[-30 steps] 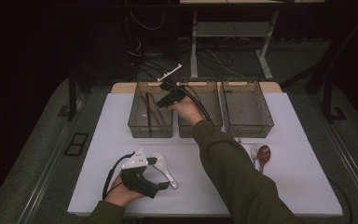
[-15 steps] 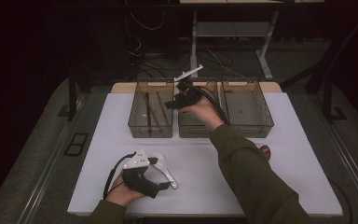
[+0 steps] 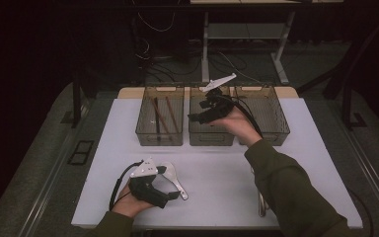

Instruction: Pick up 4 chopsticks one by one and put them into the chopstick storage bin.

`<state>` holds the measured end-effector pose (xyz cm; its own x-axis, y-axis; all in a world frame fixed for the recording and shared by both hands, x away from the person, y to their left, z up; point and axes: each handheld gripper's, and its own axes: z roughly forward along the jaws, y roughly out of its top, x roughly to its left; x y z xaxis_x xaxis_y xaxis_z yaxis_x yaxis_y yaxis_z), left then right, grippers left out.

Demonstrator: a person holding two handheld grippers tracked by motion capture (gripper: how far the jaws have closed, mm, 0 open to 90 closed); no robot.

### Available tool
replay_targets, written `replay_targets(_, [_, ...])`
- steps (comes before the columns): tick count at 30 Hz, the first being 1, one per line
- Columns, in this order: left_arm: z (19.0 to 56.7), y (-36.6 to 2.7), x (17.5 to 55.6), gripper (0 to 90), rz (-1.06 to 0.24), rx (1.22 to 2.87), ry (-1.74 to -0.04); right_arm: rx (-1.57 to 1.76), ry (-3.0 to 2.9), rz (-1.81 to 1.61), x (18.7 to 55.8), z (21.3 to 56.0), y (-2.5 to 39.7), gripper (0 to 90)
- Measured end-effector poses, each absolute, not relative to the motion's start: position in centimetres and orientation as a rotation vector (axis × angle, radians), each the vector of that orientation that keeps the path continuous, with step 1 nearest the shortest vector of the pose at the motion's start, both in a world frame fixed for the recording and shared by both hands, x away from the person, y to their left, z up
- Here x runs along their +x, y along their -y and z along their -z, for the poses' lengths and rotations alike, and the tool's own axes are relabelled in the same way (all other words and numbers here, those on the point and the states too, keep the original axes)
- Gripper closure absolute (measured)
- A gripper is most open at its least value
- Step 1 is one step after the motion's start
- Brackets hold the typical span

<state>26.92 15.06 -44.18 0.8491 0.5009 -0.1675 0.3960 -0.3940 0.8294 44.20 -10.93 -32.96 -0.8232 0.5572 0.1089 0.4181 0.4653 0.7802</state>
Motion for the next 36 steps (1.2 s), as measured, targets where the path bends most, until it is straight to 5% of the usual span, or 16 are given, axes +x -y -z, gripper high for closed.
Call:
replay_targets(15, [44.5, -15.1, 26.8, 0.0, -0.132, 2.052, -0.67, 0.78, -2.522, -1.352, 40.2, 33.7, 15.4, 18.2])
replay_targets(36, [44.3, -14.8, 26.7, 0.0, -0.147, 2.056, -0.658, 0.882, -2.518, -1.345, 34.4, 39.2, 20.2, 18.1])
